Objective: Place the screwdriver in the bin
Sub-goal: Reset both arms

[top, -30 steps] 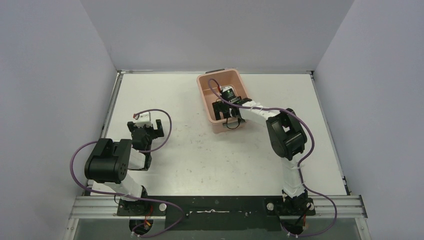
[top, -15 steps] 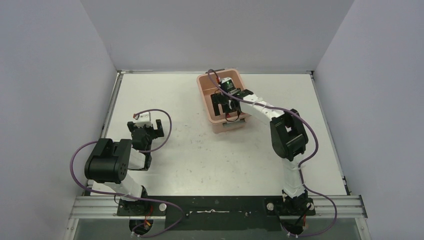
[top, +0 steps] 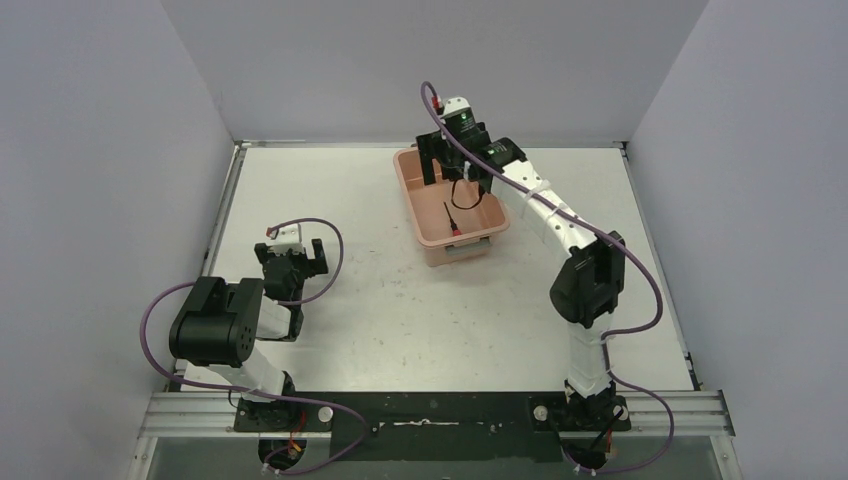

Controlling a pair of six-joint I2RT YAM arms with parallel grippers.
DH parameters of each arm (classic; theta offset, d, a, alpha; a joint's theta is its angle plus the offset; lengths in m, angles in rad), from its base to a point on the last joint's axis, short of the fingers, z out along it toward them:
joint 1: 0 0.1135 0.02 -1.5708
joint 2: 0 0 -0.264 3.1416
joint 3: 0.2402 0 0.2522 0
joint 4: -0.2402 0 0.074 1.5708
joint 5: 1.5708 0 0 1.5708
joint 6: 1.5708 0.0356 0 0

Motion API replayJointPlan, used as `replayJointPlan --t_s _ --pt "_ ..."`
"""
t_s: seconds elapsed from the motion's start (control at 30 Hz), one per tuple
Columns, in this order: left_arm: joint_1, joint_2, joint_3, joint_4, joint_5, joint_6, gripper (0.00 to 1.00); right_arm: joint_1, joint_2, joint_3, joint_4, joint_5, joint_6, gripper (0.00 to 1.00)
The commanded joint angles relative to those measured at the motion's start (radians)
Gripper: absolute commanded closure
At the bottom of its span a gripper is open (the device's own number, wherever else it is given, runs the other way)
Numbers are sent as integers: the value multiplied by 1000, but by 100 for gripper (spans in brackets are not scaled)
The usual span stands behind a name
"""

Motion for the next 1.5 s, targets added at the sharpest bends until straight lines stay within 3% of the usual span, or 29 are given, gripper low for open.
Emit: replayJointPlan --t_s 0.0,0.63,1.47 --pt "1 -6 14 38 8 6 3 7 -73 114 -82 38 -20 0" --pt "1 -8 14 37 8 7 3 -18 -147 184 -65 8 -121 0" --pt "1 -7 15 38 8 6 3 -477 -327 -32 49 -238 -135 0"
